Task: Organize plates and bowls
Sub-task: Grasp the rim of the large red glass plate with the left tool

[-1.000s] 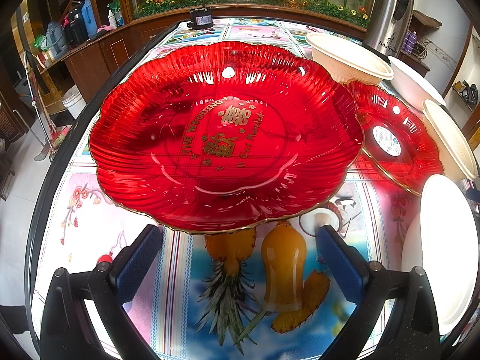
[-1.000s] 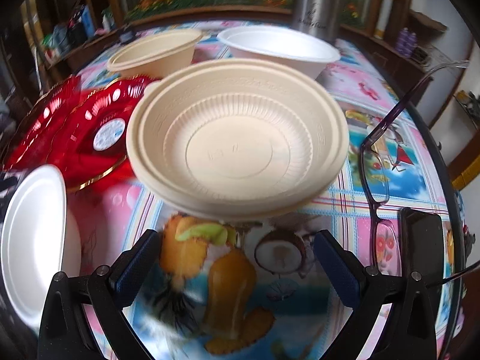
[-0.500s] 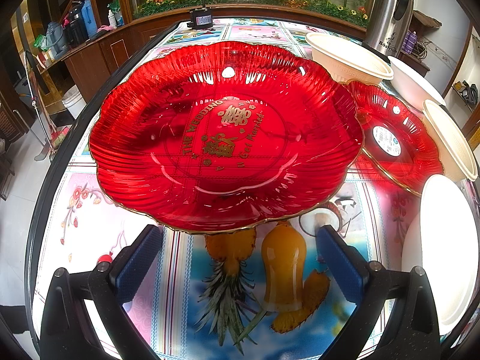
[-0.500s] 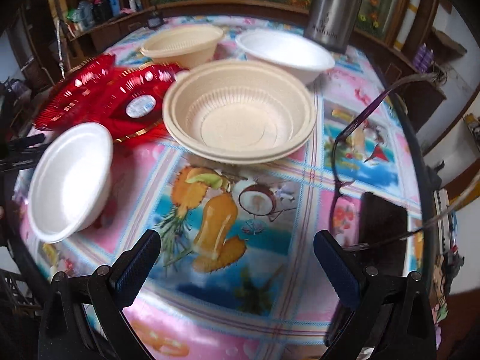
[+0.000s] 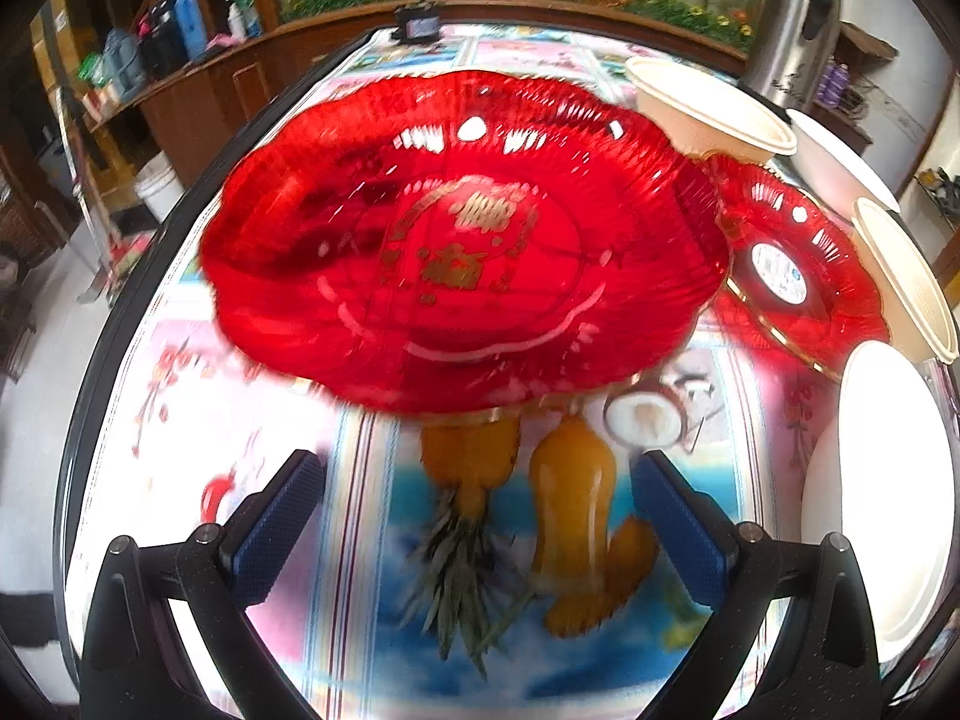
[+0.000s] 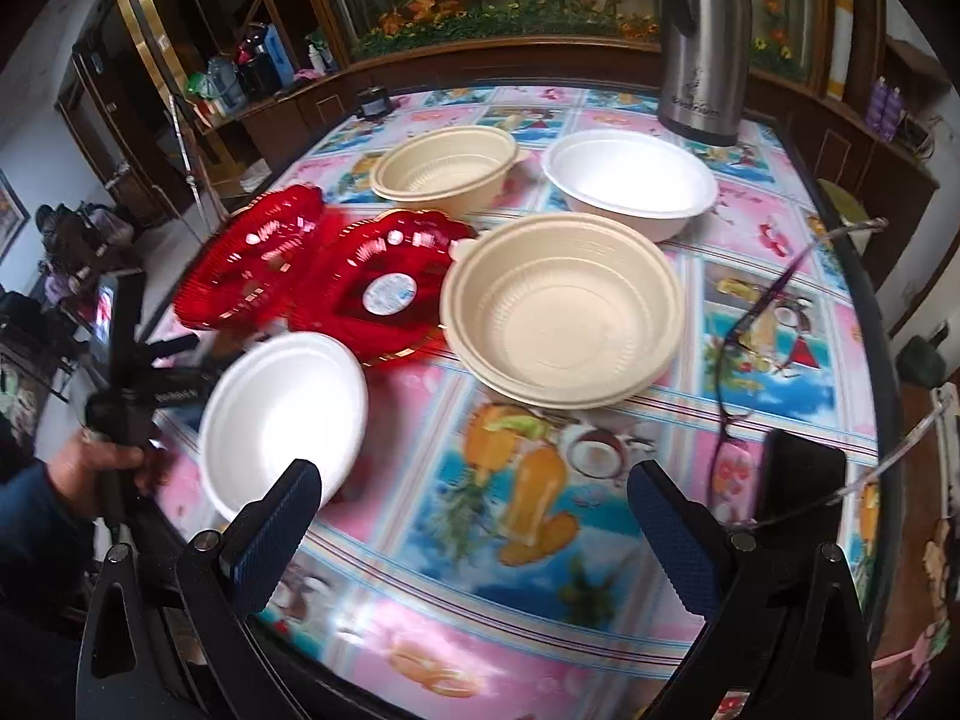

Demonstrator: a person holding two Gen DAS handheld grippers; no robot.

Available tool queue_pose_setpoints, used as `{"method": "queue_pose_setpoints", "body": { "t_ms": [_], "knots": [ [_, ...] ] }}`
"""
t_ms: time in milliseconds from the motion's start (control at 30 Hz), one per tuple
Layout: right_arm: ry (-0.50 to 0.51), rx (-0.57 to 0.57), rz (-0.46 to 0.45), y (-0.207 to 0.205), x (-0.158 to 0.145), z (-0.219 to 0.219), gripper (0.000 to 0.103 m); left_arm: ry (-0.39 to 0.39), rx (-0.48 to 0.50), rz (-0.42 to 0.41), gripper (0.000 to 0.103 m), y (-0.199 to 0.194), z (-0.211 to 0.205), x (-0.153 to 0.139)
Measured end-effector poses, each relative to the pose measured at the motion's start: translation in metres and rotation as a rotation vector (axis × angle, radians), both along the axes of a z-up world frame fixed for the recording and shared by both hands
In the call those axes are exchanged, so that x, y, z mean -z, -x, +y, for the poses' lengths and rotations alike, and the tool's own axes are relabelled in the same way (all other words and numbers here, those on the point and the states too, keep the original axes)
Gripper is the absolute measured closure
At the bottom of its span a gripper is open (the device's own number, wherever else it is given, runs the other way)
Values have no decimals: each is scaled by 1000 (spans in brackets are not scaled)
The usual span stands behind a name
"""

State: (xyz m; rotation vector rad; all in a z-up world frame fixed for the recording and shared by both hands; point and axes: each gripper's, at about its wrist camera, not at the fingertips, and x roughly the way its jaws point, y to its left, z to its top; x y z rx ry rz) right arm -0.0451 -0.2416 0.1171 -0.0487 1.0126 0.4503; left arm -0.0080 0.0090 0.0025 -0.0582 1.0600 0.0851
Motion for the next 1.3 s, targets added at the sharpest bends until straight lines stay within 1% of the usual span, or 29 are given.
{"method": "queue_pose_setpoints", "body": {
  "t_ms": [100, 167, 267, 333, 467, 533, 600, 667, 700, 733, 833, 933, 967, 1000, 1033, 1067, 1100, 1133, 1200, 1233, 1267, 1300],
  "knots": [
    [-37, -17, 5, -3, -6, 5, 0, 15, 3, 21, 0, 9, 0, -3],
    [-73, -25, 21, -8, -8, 9, 0, 57, -1, 22, 0, 17, 3, -7],
    [-118, -33, 48, -16, -12, 15, 0, 97, -24, 5, 0, 29, 9, -15],
    [-160, -58, 57, -20, -15, 22, 0, 104, -34, -11, 0, 35, 13, -23],
    [-214, -89, 30, -29, -25, 41, 0, 118, -42, -33, 0, 41, 26, -42],
    [-229, -113, 13, -35, -32, 54, 0, 144, -50, -44, 0, 40, 36, -52],
    [-245, -131, 0, -43, -37, 67, 0, 155, -79, -35, 0, 37, 49, -57],
    [-247, -149, 15, -56, -37, 83, 0, 168, -104, -23, 0, 33, 62, -61],
    [-254, -157, 27, -62, -38, 88, 1, 173, -111, -27, 0, 30, 68, -64],
    [-259, -162, 39, -68, -38, 95, 5, 175, -119, -33, 0, 28, 74, -67],
    [-236, -183, 63, -88, -36, 117, 13, 208, -139, -42, 0, 16, 92, -74],
    [-234, -201, 121, -111, -27, 138, 15, 247, -158, -45, 1, 5, 108, -77],
    [-233, -198, 131, -118, -24, 143, 16, 254, -164, -37, 5, -1, 110, -76],
    [-226, -195, 144, -127, -21, 150, 17, 255, -172, -25, 20, -7, 113, -76],
    [-220, -191, 155, -132, -18, 155, 23, 256, -176, -15, 32, -13, 115, -74],
    [-216, -193, 173, -140, -14, 162, 27, 264, -176, -9, 54, -18, 116, -73],
    [-214, -198, 185, -145, -11, 167, 36, 277, -175, 5, 60, -23, 118, -70],
    [-196, -199, 193, -151, -7, 173, 38, 290, -176, 19, 61, -28, 120, -67],
    [-160, -196, 195, -160, -1, 182, 39, 312, -168, 20, 58, -36, 121, -64],
    [-154, -199, 198, -165, 2, 187, 39, 321, -158, 24, 47, -41, 121, -63],
    [-144, -198, 201, -169, 5, 190, 39, 321, -158, 27, 31, -46, 122, -62],
    [-129, -193, 204, -173, 8, 192, 39, 321, -161, 22, 24, -48, 123, -62]
  ]
}}
